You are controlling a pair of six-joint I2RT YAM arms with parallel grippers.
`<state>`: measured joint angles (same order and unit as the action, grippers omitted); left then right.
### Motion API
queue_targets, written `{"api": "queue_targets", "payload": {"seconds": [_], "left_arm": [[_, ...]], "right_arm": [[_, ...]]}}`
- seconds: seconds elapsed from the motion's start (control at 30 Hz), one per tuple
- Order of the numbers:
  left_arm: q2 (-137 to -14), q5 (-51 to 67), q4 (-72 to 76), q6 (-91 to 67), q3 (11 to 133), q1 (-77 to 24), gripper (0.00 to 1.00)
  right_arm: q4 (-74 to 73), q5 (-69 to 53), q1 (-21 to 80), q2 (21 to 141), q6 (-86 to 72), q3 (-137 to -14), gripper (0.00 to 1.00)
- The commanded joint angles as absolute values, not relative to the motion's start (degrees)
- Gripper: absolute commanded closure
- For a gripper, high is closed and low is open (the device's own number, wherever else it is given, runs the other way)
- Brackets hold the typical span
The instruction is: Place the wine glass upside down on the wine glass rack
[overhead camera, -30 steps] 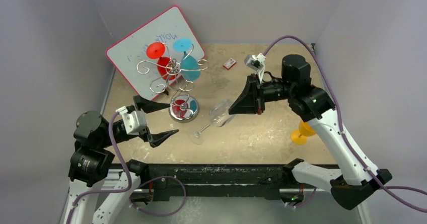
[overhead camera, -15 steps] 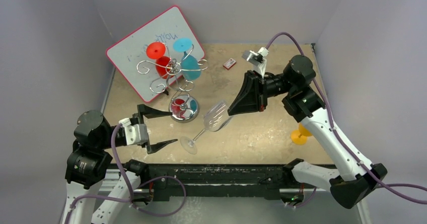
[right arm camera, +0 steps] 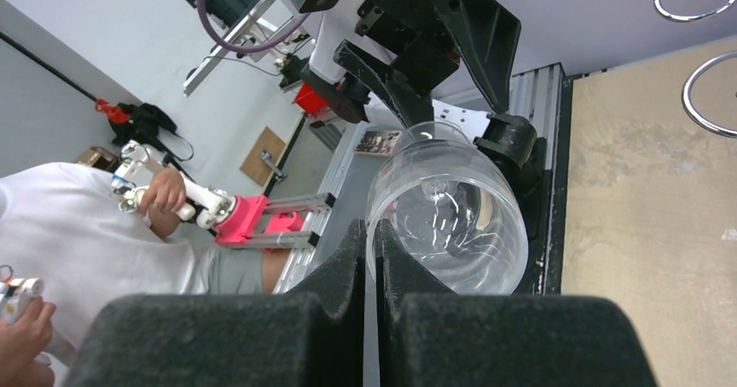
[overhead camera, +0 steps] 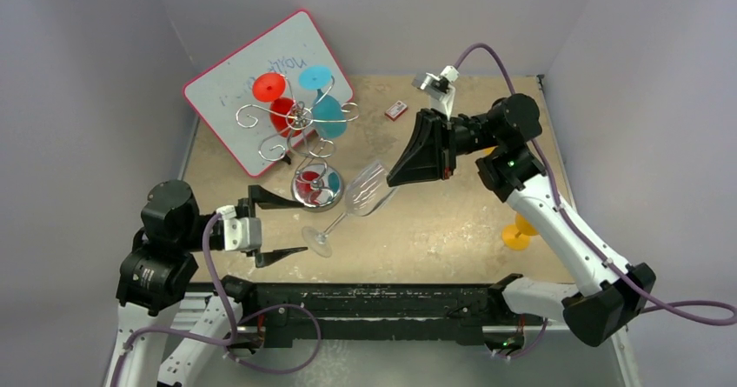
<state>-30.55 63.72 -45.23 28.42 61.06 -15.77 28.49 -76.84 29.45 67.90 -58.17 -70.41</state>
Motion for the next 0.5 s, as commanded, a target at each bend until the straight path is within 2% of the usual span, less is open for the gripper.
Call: {"api": "queue_targets", "payload": {"seconds": [0.0, 0.47], "left_arm": [[-32.0, 67.3, -47.5, 33.6, 63.5, -15.8, 0.29], [-34.7, 70.8, -50.6, 37.9, 64.7, -15.8, 0.37]], "right_arm": [[38.5, -77.4, 29.3, 68.9, -64.3, -72.5, 1.0], [45.4, -77.1, 29.6, 71.6, -69.6, -72.9, 1.0]]}}
